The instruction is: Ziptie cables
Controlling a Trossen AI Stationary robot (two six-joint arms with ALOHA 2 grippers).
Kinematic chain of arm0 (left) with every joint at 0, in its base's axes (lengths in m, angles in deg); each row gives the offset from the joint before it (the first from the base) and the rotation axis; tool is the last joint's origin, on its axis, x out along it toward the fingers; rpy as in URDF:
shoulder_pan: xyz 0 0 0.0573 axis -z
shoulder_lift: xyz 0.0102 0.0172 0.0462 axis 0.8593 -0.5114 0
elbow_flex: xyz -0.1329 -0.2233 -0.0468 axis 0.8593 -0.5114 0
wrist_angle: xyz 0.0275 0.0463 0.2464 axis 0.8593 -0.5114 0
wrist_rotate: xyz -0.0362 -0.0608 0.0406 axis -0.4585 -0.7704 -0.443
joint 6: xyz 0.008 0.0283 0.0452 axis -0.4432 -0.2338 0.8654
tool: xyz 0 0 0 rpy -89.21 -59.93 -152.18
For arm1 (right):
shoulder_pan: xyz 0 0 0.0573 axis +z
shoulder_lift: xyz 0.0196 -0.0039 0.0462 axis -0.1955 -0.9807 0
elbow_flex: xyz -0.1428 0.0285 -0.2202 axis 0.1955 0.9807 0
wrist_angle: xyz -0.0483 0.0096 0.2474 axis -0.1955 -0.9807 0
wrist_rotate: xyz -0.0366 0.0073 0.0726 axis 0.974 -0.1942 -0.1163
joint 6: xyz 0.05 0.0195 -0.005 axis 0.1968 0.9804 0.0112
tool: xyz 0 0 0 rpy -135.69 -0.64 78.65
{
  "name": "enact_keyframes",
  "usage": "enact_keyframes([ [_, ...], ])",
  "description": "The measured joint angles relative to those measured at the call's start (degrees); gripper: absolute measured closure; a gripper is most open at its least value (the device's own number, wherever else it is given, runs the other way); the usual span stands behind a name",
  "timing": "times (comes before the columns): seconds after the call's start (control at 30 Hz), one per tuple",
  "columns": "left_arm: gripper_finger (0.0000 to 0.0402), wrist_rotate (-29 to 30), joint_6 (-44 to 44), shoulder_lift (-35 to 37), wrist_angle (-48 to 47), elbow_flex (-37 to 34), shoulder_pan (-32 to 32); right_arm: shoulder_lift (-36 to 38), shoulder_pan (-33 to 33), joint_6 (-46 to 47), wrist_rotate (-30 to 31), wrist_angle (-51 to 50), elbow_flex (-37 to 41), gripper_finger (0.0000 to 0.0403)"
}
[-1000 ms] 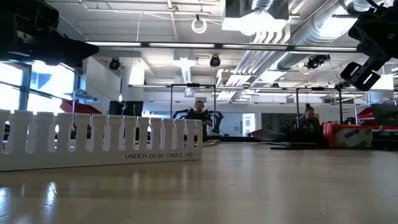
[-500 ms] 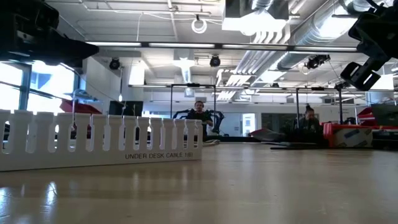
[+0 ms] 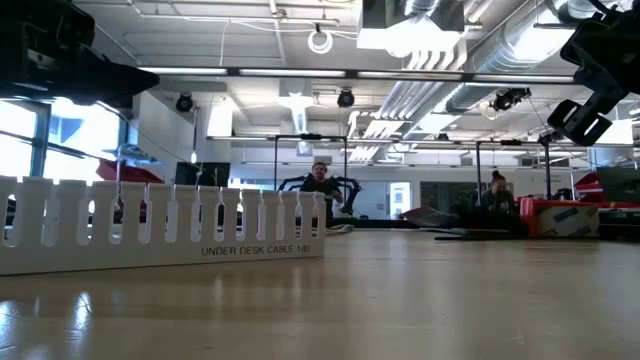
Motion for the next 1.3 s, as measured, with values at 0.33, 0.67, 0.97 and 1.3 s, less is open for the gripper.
enact_keyframes([
  [0.33, 0.0402, 0.0, -0.1, 0.0, 0.0, 0.0, 0.0, 0.0, 0.0, 0.0, 0.0, 0.0, 0.0, 0.0403],
  [0.67, 0.0402, -2.7, -25.2, 0.0, 2.6, -0.1, 0.0, 0.0, 0.0, 0.0, 0.0, 0.0, 0.0, 0.0403],
  [0.97, 0.0387, -9.5, -28.7, -5.8, 24.2, 3.1, 4.7, 0.0, 0.0, 0.0, 0.0, 0.0, 0.0, 0.0403],
  [1.3, 0.0291, 1.4, -17.1, -28.1, 10.5, 14.4, 15.7, 0.0, 0.0, 0.0, 0.0, 0.0, 0.0, 0.0403],
])
